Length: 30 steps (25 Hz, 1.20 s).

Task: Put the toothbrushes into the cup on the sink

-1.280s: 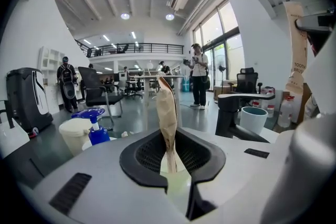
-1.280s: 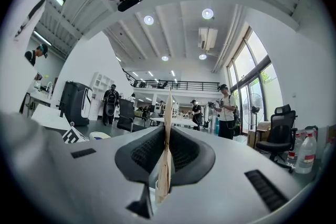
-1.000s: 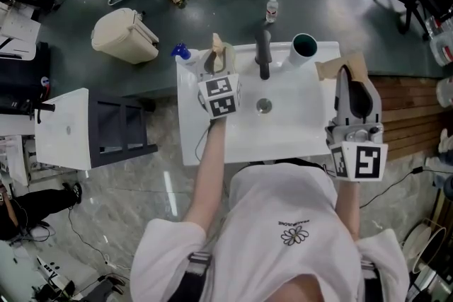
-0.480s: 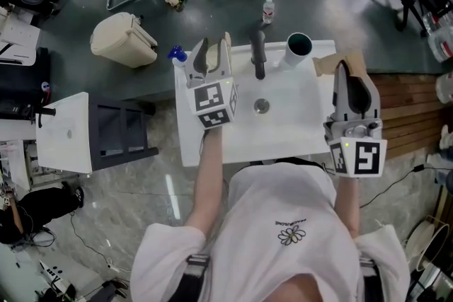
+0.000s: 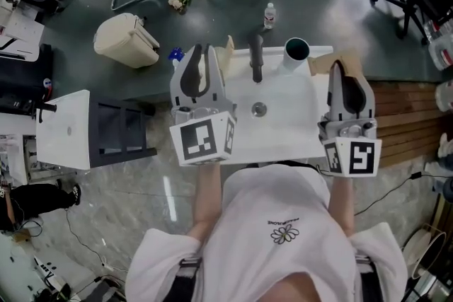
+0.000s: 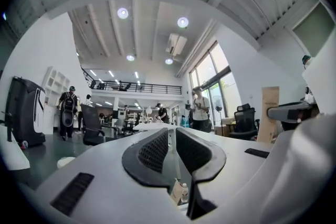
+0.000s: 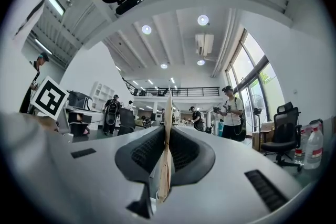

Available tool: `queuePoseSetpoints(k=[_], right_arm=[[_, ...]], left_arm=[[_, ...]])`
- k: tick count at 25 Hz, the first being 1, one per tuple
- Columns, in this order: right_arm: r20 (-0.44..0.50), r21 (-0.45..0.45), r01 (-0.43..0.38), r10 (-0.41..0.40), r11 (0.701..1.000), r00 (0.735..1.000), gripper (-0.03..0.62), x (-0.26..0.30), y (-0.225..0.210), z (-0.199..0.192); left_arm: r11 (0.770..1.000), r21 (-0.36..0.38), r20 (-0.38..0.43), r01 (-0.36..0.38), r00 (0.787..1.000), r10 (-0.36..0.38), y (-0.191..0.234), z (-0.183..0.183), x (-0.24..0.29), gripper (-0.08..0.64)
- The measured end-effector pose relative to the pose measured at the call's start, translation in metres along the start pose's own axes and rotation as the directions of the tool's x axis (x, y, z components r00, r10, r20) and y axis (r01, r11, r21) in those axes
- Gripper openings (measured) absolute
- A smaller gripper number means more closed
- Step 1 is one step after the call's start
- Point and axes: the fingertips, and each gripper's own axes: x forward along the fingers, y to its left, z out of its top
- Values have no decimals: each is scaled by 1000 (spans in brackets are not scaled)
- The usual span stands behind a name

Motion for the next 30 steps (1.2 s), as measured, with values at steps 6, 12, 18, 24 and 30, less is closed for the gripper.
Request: queuePoseSetpoints(k=[6, 12, 18, 24, 30], right_arm=[[4, 28, -17, 17, 999, 1000, 28, 0, 2, -6], [-8, 42, -25, 25, 999, 1000, 28, -1, 4, -13], [14, 40, -22, 22, 999, 1000, 28, 10, -3, -9], [-20, 63, -17, 18, 998, 1000, 28, 56, -25, -36], [-157, 168, 9, 17, 986, 987, 29, 85, -40, -112]], left_arm=[[999, 28, 45, -23, 999, 22, -12, 12, -29, 17], [999, 28, 44, -43, 998, 42, -8, 11, -34, 17], [997, 35, 43, -62, 997, 60, -4, 14, -35, 17], [996, 33, 28, -87, 996, 87, 2, 13, -39, 17], [991, 50, 1, -122, 993, 122, 9, 11, -48, 17]])
